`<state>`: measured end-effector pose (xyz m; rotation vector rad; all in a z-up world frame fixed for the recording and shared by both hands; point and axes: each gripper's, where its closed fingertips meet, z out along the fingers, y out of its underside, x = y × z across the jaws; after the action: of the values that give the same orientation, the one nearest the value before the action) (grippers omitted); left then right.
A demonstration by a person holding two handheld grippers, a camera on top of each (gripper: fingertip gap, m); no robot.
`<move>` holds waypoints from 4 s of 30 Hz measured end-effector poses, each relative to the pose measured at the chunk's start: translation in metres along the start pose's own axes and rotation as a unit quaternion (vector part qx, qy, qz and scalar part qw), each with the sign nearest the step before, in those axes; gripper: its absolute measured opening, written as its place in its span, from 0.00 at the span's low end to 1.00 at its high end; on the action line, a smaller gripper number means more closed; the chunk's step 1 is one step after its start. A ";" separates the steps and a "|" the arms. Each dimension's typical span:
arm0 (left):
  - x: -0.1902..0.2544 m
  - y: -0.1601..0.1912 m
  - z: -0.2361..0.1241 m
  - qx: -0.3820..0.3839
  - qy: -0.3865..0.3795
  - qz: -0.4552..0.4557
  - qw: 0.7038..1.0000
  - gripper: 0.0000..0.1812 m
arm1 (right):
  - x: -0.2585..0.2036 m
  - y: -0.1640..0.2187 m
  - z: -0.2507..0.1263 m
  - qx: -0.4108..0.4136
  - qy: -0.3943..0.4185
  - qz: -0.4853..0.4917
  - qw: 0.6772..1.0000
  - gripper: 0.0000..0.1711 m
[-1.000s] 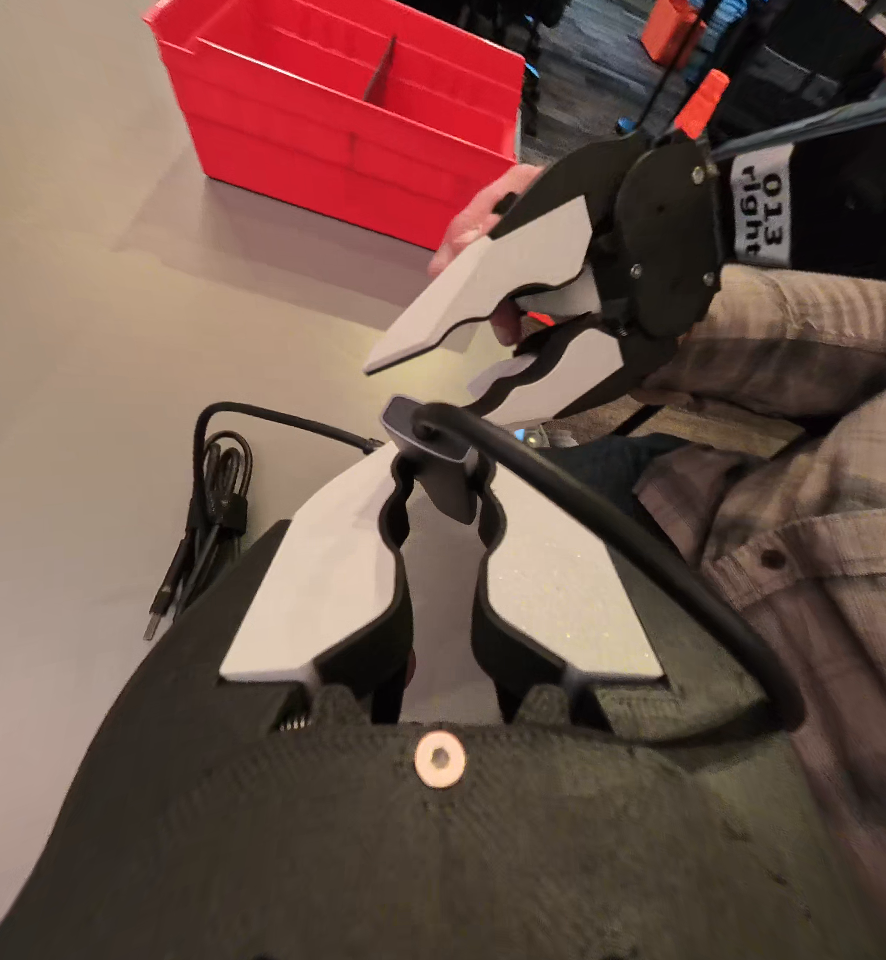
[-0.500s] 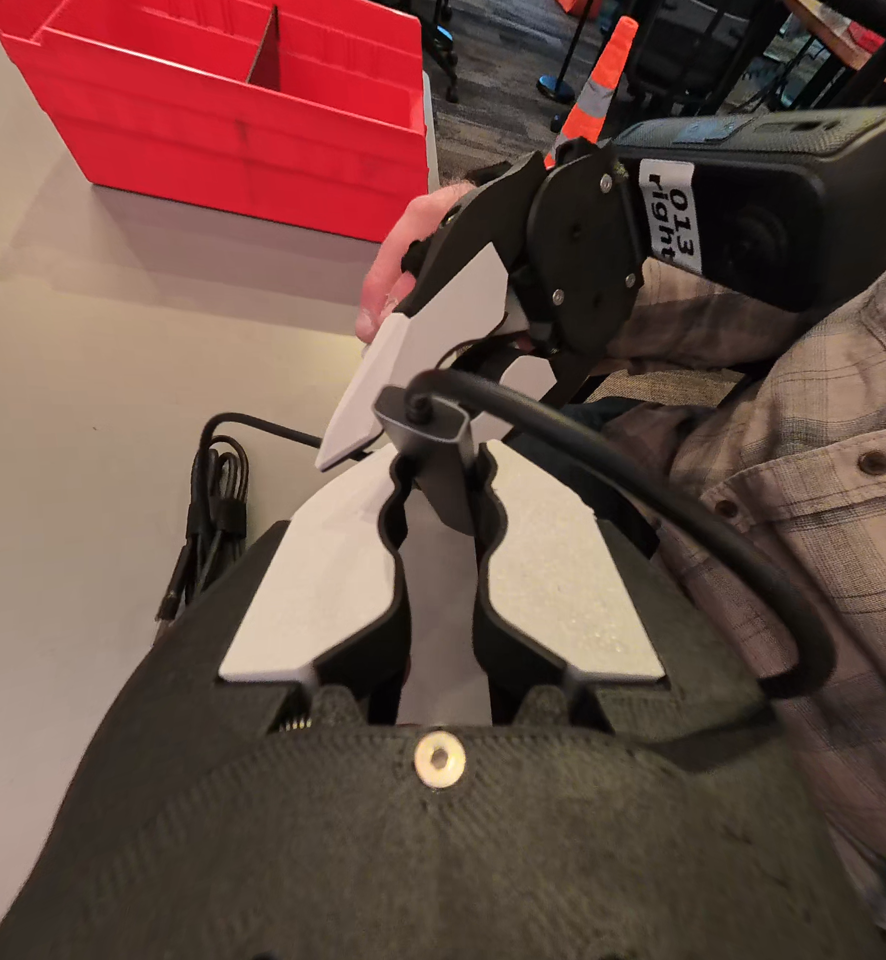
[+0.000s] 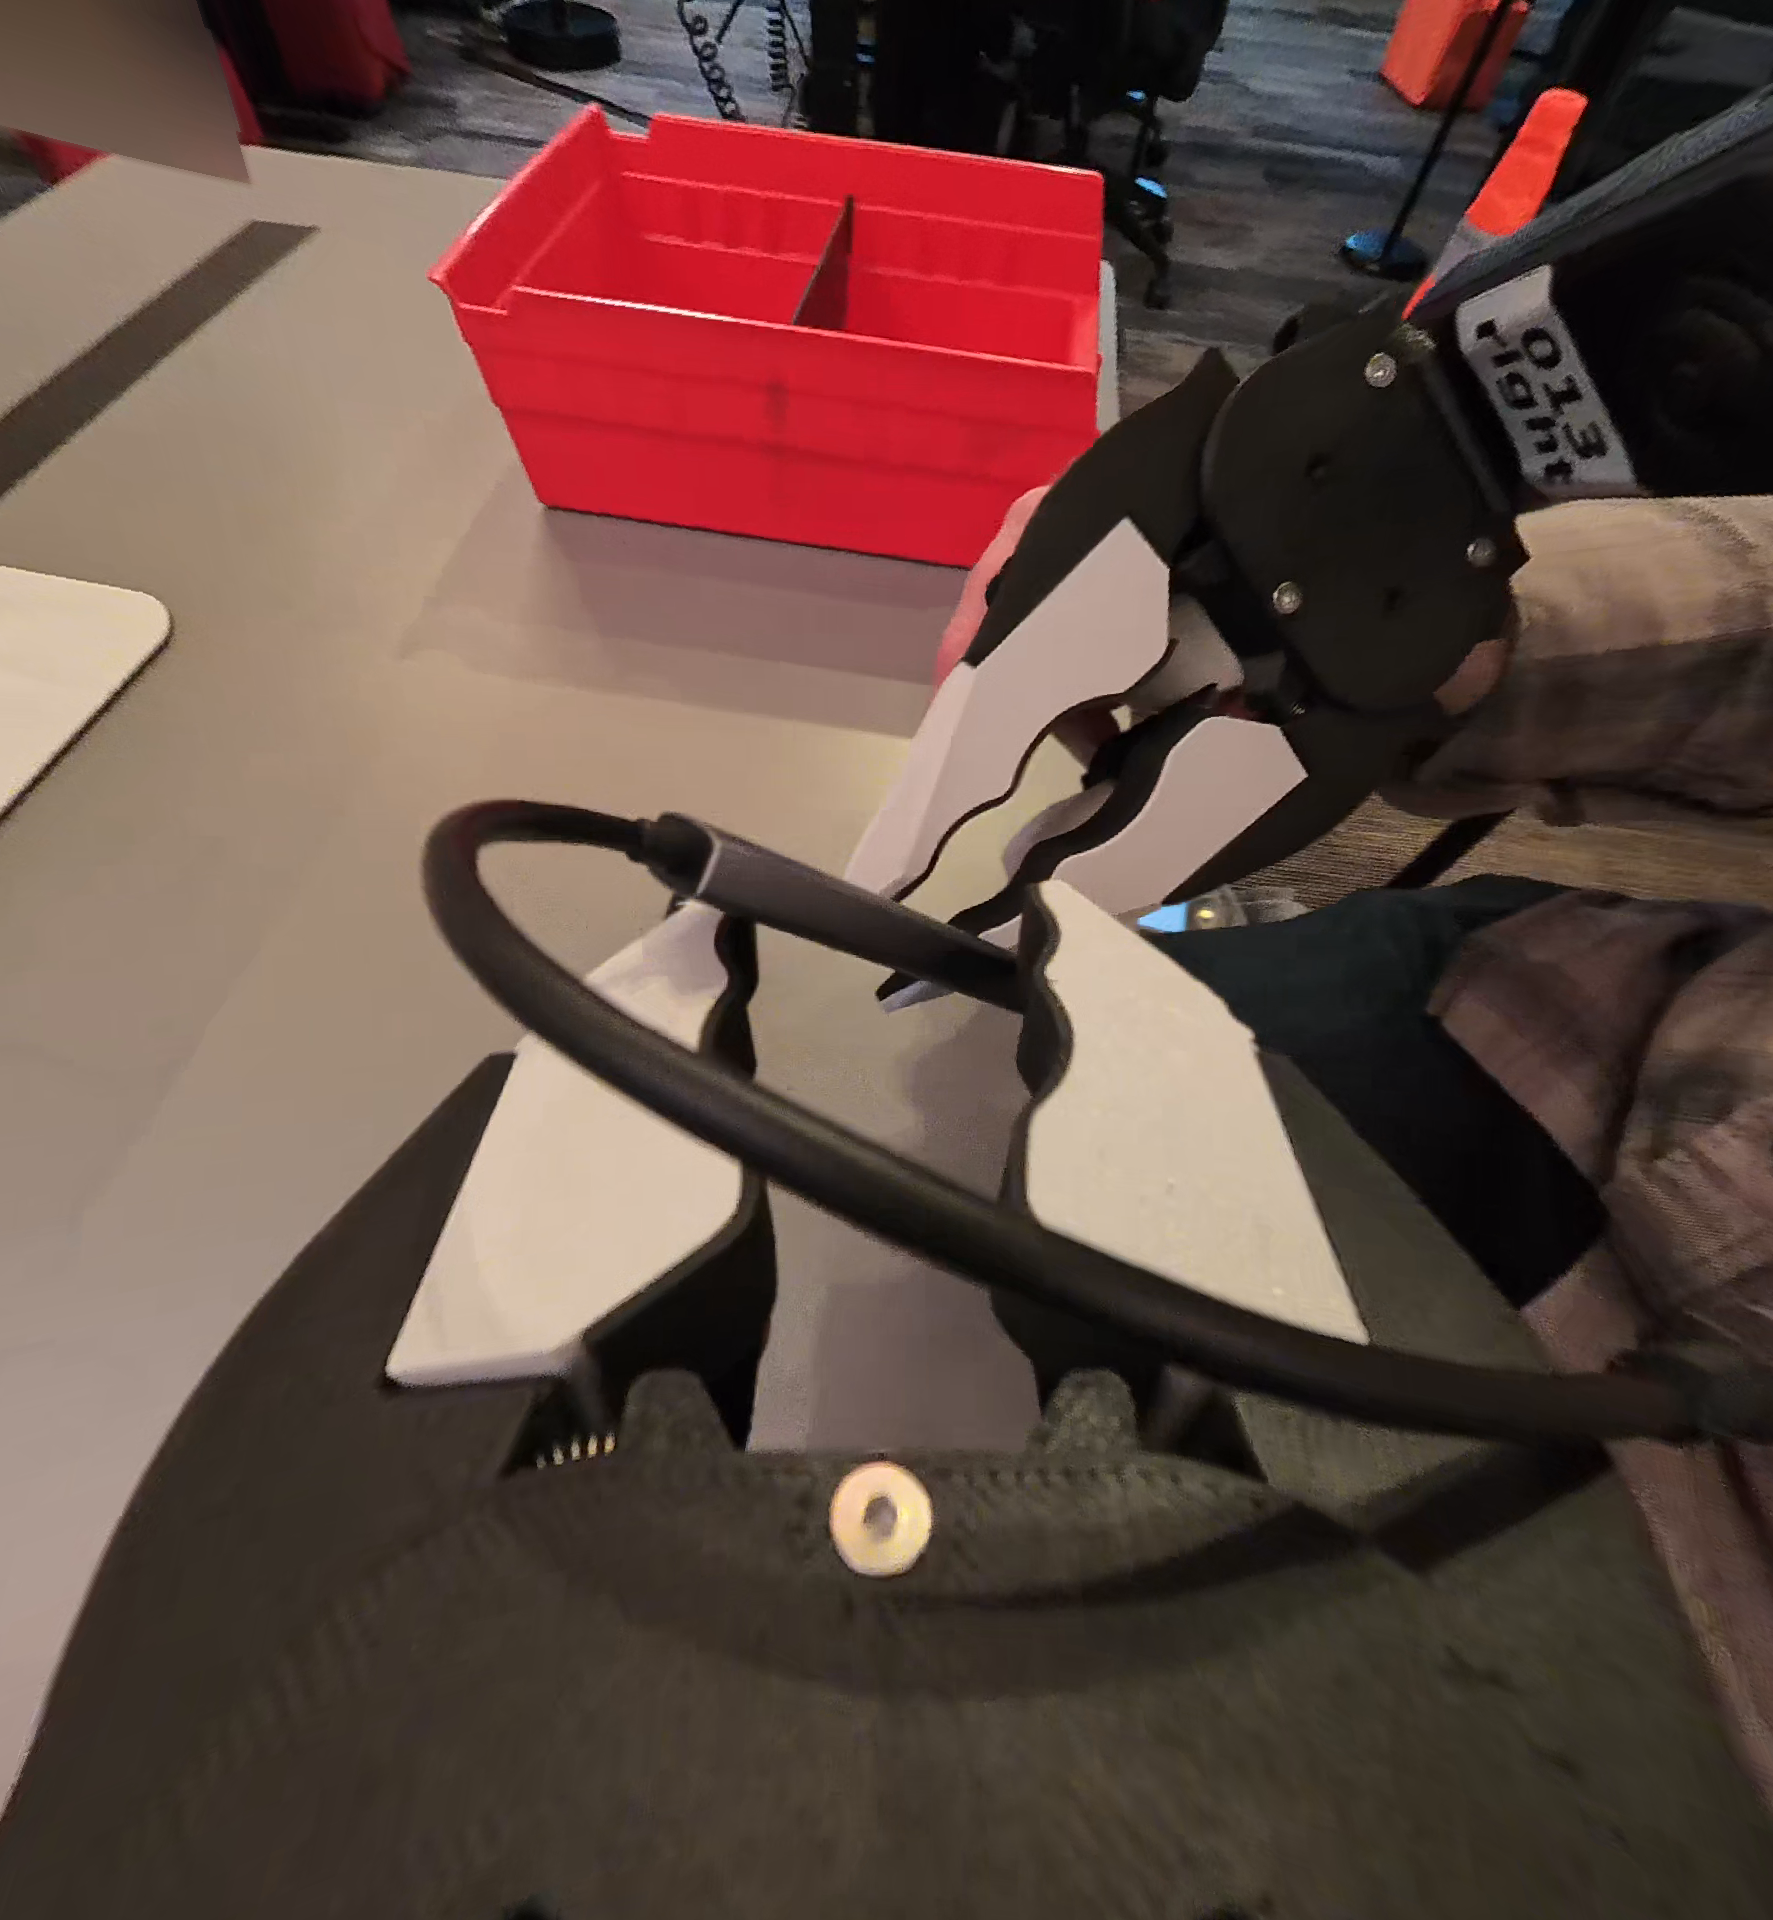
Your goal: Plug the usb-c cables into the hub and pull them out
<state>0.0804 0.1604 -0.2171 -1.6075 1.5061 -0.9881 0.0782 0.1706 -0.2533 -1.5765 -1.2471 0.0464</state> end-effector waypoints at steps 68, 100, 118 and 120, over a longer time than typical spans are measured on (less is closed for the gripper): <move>-0.110 0.019 -0.076 -0.099 -0.308 0.073 0.944 0.40 | 0.033 0.033 -0.002 -0.017 0.039 0.137 0.990 0.02; -0.024 -0.043 -0.038 -0.135 -0.288 0.338 0.886 0.38 | 0.025 0.026 0.004 -0.021 0.022 0.129 0.991 0.02; -0.042 0.018 0.013 -0.196 -0.280 0.388 0.856 0.17 | 0.015 0.017 0.006 -0.018 0.004 0.100 0.995 0.02; -0.044 0.019 0.014 -0.193 -0.286 0.391 0.853 0.15 | 0.014 0.018 0.007 -0.020 0.002 0.097 0.995 0.02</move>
<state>0.0833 0.2026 -0.2433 -1.1635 1.7245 0.2509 0.0924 0.1870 -0.2617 -1.7285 -1.0942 0.1434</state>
